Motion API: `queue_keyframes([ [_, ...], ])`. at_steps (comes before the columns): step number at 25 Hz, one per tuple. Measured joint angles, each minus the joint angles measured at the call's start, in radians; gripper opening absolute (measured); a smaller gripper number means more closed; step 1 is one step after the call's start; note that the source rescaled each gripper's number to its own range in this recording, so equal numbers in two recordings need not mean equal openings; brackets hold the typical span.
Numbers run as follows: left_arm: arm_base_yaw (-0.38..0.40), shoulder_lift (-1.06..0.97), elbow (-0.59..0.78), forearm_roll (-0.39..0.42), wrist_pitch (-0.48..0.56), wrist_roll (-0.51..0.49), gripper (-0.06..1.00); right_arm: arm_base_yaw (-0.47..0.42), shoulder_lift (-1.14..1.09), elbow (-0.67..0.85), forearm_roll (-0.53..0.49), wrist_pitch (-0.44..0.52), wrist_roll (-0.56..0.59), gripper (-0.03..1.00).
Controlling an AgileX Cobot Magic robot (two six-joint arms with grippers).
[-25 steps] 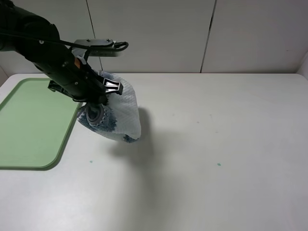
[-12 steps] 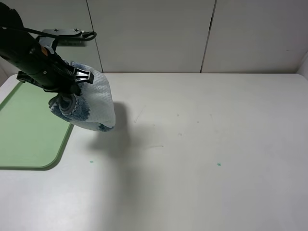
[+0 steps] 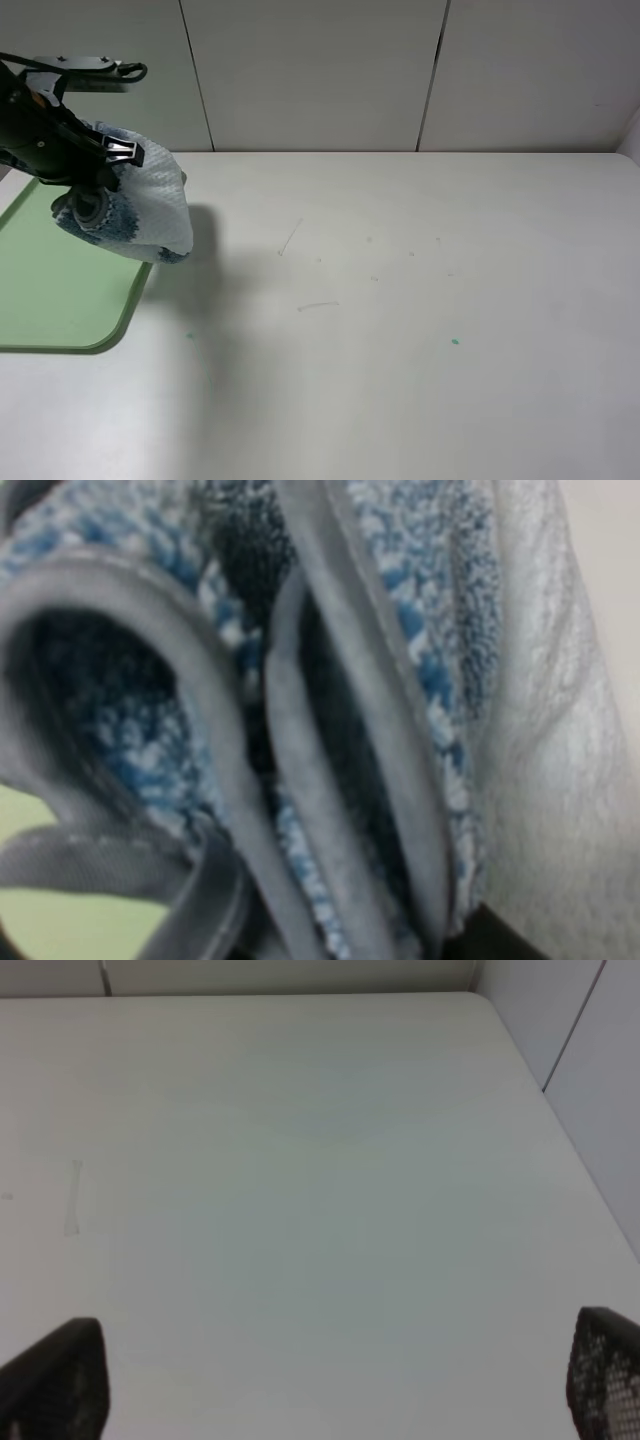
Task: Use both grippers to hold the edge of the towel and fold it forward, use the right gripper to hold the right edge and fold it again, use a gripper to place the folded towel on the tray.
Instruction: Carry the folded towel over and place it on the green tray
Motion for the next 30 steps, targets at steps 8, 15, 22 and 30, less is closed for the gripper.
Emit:
queue_keyframes([
  [8,0.121,-0.002,0.092,0.000,-0.117,0.042,0.15,0.000,0.000,0.000,0.000,0.000,0.000,1.00],
  [15,0.205,-0.002,0.166,0.000,-0.274,0.060,0.15,0.000,0.000,0.000,0.000,0.000,0.000,1.00],
  [22,0.257,-0.002,0.214,0.000,-0.395,0.060,0.15,0.000,0.000,0.000,0.000,0.000,0.000,1.00],
  [30,0.263,-0.002,0.232,0.000,-0.412,0.060,0.15,0.000,0.000,0.000,0.000,0.000,0.000,1.00],
])
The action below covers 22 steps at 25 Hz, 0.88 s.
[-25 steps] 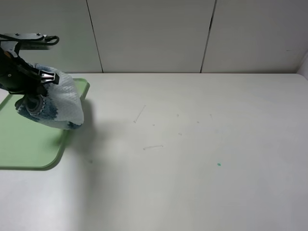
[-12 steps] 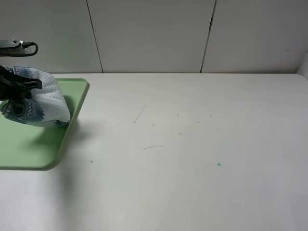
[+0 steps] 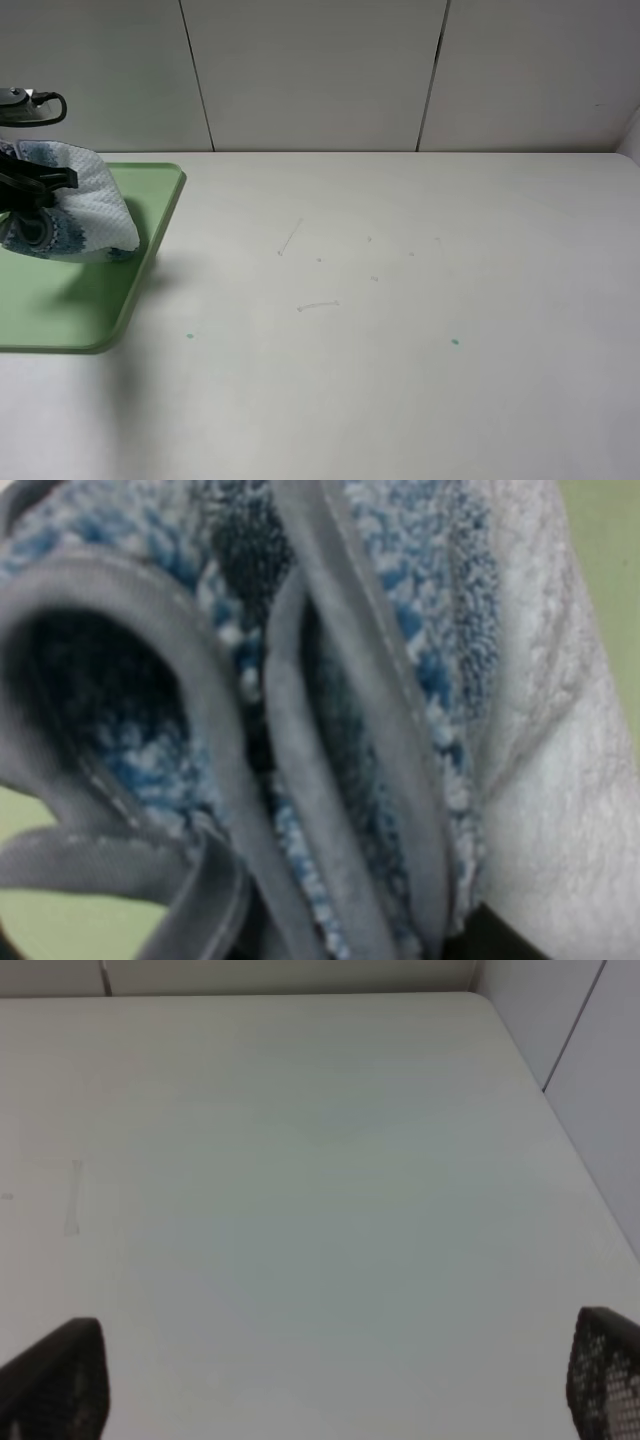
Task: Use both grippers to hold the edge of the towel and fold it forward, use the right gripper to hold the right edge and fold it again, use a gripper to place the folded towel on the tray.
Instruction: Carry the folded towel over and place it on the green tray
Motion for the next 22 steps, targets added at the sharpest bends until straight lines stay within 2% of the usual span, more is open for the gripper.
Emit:
queue_keyframes([
  [12,0.000,0.000,0.000,0.000,0.019,0.000,0.15,0.000,0.000,0.000,0.000,0.000,0.000,1.00],
  [22,0.000,0.000,0.000,0.000,0.088,0.000,0.15,0.000,0.000,0.000,0.000,0.000,0.000,1.00],
])
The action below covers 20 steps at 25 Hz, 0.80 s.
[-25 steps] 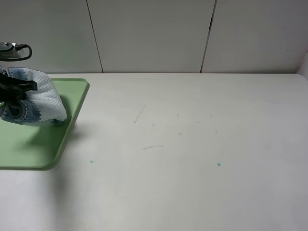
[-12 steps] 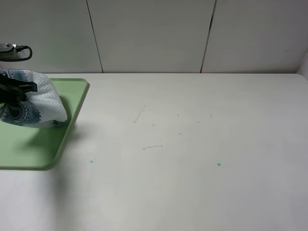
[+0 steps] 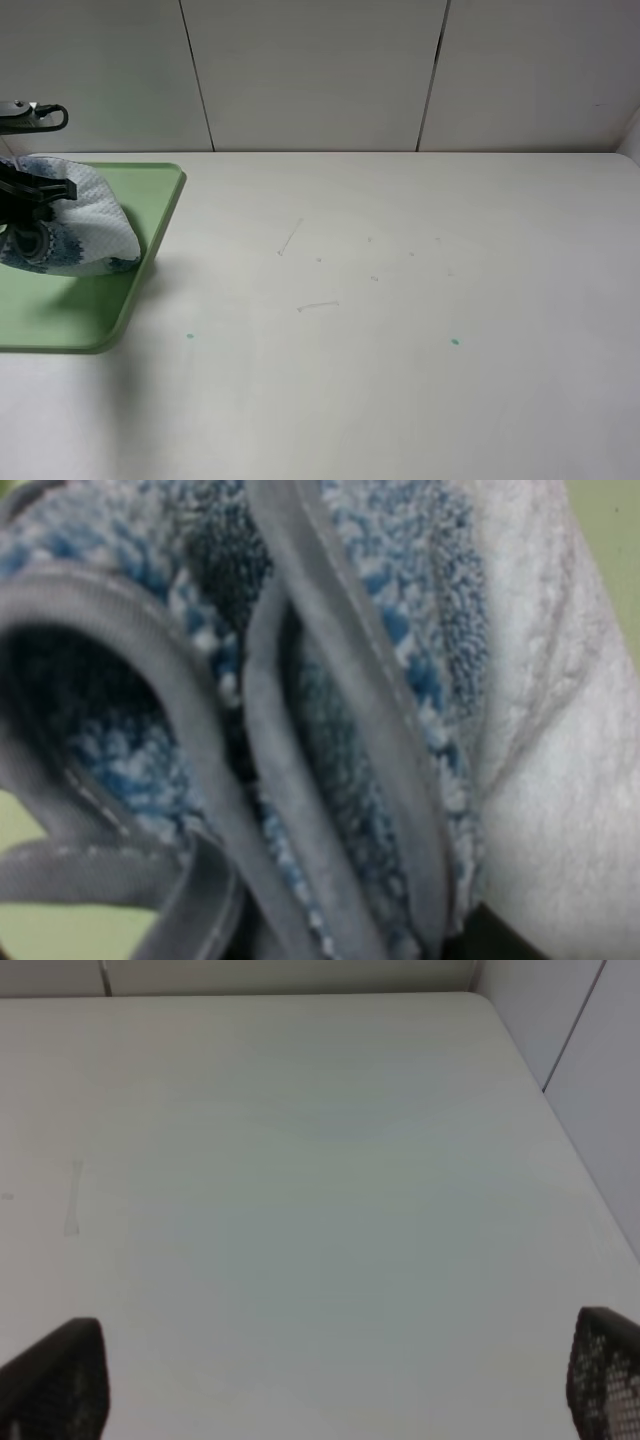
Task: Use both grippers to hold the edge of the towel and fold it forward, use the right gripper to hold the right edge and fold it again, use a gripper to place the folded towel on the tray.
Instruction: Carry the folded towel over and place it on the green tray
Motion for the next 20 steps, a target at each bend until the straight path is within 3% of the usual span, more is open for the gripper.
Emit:
queue_keyframes([
  [14,0.000,0.000,0.000,0.000,0.006,0.000,0.16,0.000,0.000,0.000,0.000,0.000,0.000,1.00],
  [15,0.000,0.000,0.000,0.000,0.009,-0.001,0.24,0.000,0.000,0.000,0.000,0.000,0.000,1.00],
  [18,0.005,0.000,0.000,0.000,0.012,-0.004,0.73,0.000,0.000,0.000,0.000,0.000,0.000,1.00],
  [20,0.013,0.000,0.000,0.000,0.013,0.003,0.89,0.000,0.000,0.000,0.000,0.000,0.000,1.00],
])
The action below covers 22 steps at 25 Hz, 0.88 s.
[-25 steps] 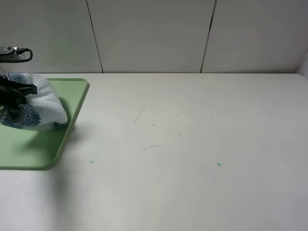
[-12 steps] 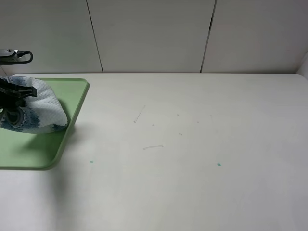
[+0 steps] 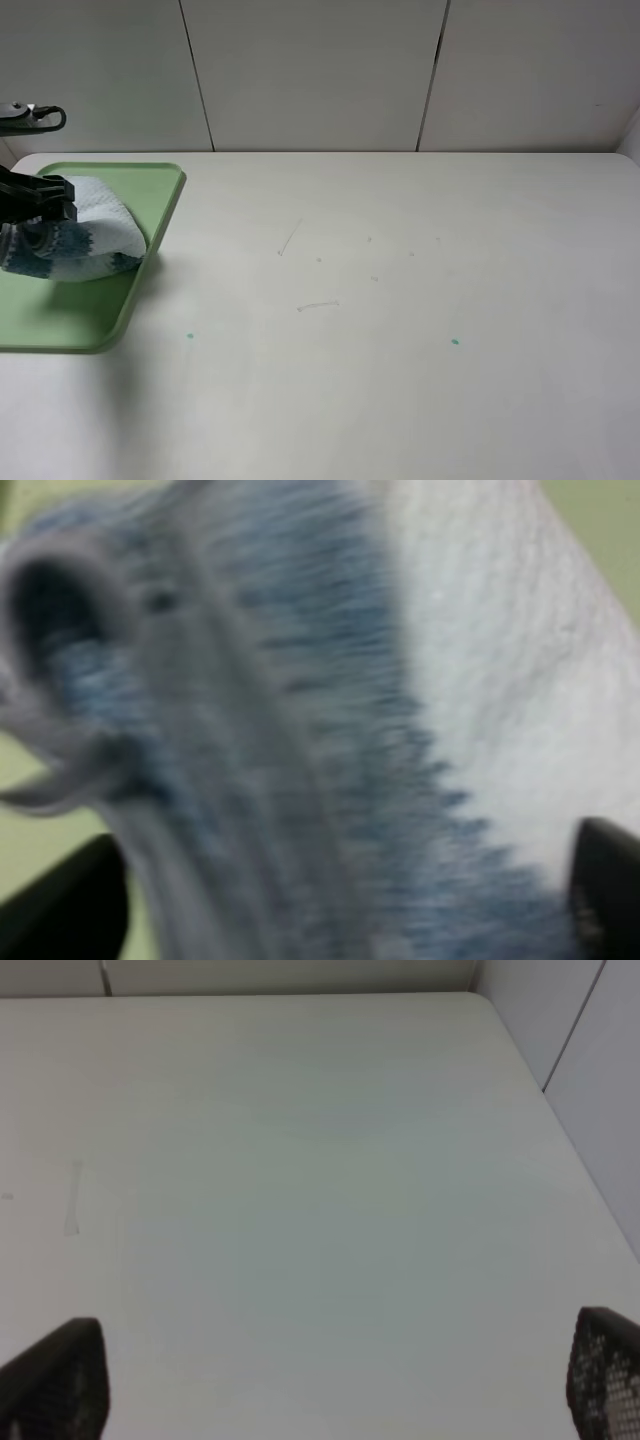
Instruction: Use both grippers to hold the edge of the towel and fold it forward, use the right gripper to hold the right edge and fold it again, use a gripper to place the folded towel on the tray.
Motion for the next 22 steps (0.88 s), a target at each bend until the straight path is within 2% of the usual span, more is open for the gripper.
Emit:
queue_keyframes([
  [2,0.006,0.000,0.000,0.000,0.005,0.017,0.96,0.000,0.000,0.000,0.000,0.000,0.000,1.00],
  [5,0.007,0.000,0.000,0.000,0.018,0.038,0.99,0.000,0.000,0.000,0.000,0.000,0.000,1.00],
  [15,0.007,-0.115,0.000,0.000,0.037,0.045,1.00,0.000,0.000,0.000,0.000,0.000,0.000,1.00],
  [22,0.007,-0.230,0.000,0.000,0.158,0.045,1.00,0.000,0.000,0.000,0.000,0.000,0.000,1.00],
])
